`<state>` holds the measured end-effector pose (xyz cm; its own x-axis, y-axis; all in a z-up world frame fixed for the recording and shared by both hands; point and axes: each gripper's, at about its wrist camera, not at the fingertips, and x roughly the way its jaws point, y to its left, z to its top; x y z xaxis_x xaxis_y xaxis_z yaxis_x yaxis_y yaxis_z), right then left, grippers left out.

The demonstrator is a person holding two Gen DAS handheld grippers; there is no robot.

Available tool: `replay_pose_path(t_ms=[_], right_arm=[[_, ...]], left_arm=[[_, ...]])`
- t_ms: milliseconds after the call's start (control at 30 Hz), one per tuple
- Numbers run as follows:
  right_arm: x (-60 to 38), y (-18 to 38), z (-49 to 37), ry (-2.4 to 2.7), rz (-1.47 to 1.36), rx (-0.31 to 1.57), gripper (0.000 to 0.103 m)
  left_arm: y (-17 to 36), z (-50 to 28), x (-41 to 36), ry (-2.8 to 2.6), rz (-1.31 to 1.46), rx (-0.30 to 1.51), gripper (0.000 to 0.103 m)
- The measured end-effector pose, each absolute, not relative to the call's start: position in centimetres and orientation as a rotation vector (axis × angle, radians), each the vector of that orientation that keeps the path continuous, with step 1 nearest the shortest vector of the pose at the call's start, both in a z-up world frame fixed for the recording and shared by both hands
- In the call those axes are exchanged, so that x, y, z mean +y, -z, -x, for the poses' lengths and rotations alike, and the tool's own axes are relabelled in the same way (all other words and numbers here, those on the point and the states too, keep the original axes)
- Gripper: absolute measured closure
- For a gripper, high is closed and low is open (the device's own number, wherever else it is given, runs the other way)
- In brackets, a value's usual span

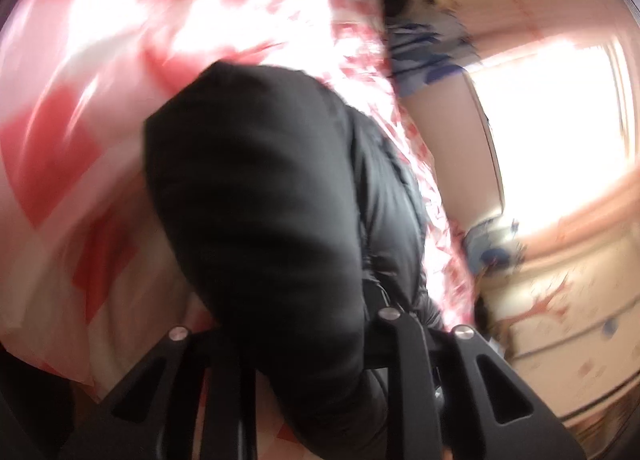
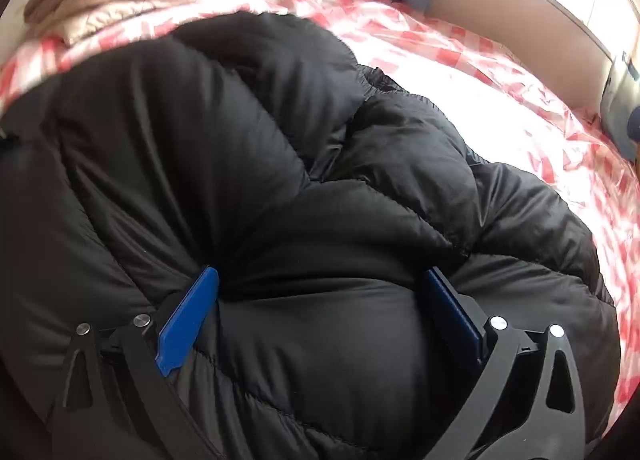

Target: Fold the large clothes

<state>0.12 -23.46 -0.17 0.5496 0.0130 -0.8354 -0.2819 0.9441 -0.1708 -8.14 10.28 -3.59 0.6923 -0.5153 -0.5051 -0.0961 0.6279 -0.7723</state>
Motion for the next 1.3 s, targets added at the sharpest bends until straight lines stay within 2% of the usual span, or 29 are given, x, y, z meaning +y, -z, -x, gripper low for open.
replay_pose_path(t_ms=[167,267,300,400,467,600,667,800,967,1133,1267,1300], right_arm=[[-23.5,-3.6,1.4,-0.200,0.227,0.860,0.006],[-21.6,0.2,0.3,-0.209,0.301,0.965,0.006],[-21.2,0.6,0.0,-0.204,0.322,0.947,0.006],[-22.2,-0.2,-1.5,-0.238,0.255,1.000,0.006],[-24.4,-2.1,-1.5,-0.281,0.135,0.990,0.006],[-34.5,-6.0,-0.8,-0.470,-0.410,0.910,0.006],[-40.3,-6.9,-0.4,-0.499,-0.646,0.857,0.006],[-49.0,-9.0,0.5,-0.491,-0.826,0.746,0.006],[-55.8,-13.9,1.7,-0.335,-0.736,0.652,0.006],[-54.9,-17.0,-1.4,-0.265,-0.442,0.773,0.006],[-51.7,-12.4,-3.2,-0.147,-0.237,0.941,0.006],[-51.2,-10.5,-2.8,-0.129,-0.230,0.965,0.006]], left_arm=[[0.2,8.5,8.1,0.271,0.665,0.738,0.084],[-1.4,8.4,6.0,0.295,0.594,0.728,0.084],[-2.2,8.5,4.7,0.303,0.554,0.713,0.084],[-5.1,9.2,0.9,0.347,0.406,0.650,0.086],[-7.1,9.6,-2.0,0.389,0.300,0.614,0.086],[-9.3,10.6,-9.7,0.481,0.040,0.566,0.086],[-9.2,11.2,-14.1,0.533,-0.091,0.553,0.086],[-6.5,13.2,-23.8,0.667,-0.355,0.568,0.086],[-0.5,14.6,-32.4,0.808,-0.569,0.635,0.085],[1.6,15.9,-34.9,0.818,-0.703,0.624,0.080],[1.0,17.1,-33.6,0.826,-0.763,0.636,0.066],[0.5,17.5,-32.7,0.844,-0.763,0.649,0.066]])
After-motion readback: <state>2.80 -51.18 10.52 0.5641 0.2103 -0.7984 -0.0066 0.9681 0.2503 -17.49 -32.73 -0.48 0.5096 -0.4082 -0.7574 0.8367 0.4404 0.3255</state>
